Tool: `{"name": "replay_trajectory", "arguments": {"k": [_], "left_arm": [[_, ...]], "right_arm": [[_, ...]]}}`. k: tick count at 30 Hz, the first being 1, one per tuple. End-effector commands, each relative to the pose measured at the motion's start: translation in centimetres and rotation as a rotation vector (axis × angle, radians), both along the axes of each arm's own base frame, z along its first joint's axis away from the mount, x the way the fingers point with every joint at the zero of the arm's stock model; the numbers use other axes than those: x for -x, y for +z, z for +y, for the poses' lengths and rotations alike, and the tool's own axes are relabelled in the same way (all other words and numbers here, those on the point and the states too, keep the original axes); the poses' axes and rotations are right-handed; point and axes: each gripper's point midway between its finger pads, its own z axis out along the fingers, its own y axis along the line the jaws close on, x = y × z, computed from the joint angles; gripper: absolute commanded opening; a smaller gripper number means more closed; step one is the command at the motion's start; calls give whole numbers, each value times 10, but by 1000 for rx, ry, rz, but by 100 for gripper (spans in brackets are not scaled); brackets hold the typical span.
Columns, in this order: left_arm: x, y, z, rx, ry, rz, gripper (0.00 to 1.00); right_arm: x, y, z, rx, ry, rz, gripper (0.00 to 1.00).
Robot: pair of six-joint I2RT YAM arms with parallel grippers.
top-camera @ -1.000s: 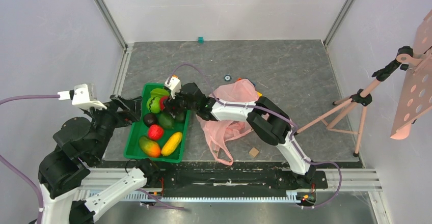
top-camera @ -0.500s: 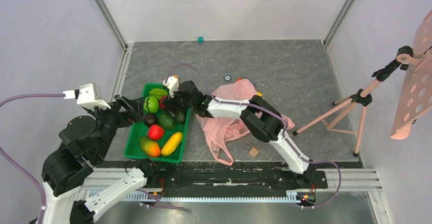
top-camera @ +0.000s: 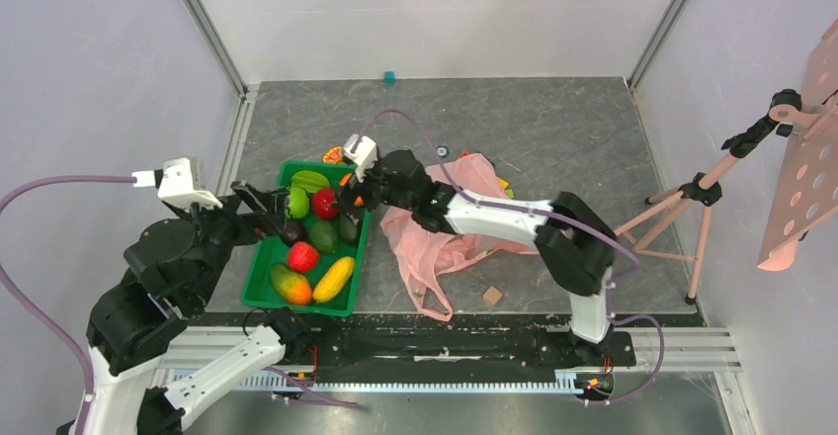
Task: Take the fake fruits out of the plastic bag
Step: Place the fake fruit in the bin, then adjust the plastic bag at the center of the board.
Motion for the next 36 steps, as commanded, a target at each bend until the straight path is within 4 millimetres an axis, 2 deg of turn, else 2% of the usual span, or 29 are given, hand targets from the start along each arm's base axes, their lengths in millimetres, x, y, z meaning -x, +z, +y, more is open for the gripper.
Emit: {"name": "replay_trajectory", "arguments": {"k": [1, 4, 5, 8, 9, 10, 11, 14, 19, 22, 28, 31, 33, 34, 35, 36], "left_arm": [[-19, -17, -20, -24, -5, 74, 95], [-37, -36, -47, -23, -42, 150, 97], [-42, -43, -57, -14, -60, 168, 97], [-60, -61, -89, 14, -119, 211, 99], [-66, -66, -99, 23, -138, 223, 100], [-72, -72, -108, 34, -149, 232, 100], [-78, -78, -119, 40, -169, 251, 100], [-95, -100, -150, 57, -224, 306, 100], [-121, -149, -199, 81, -300, 420, 100], [-134, -175, -220, 97, -318, 470, 100], [-150, -222, -245, 100, -329, 557, 100], [-154, -244, -250, 83, -324, 608, 94], [-155, -256, -253, 73, -328, 633, 75], [-154, -258, -255, 72, -338, 638, 59], [-154, -260, -257, 70, -346, 642, 34], [-155, -260, -258, 71, -350, 640, 17]], "right_arm": [[1, 72, -51, -131, -171, -62, 98], [-7, 73, -120, -107, -423, -8, 98], [-9, 67, -147, -97, -516, 16, 98], [-3, 56, -222, -101, -713, 67, 98], [2, 59, -242, -123, -752, 76, 98], [6, 53, -261, -116, -786, 87, 98], [11, 54, -277, -127, -808, 87, 98], [28, 51, -314, -109, -858, 87, 98], [53, 53, -350, -123, -903, 84, 98], [64, 56, -362, -167, -908, 86, 98], [76, 53, -377, -170, -924, 84, 98], [78, 51, -381, -160, -929, 82, 98], [79, 50, -383, -156, -934, 79, 98], [79, 50, -384, -155, -936, 77, 98], [79, 50, -386, -158, -941, 75, 98], [79, 51, -387, -162, -946, 72, 98]]}}
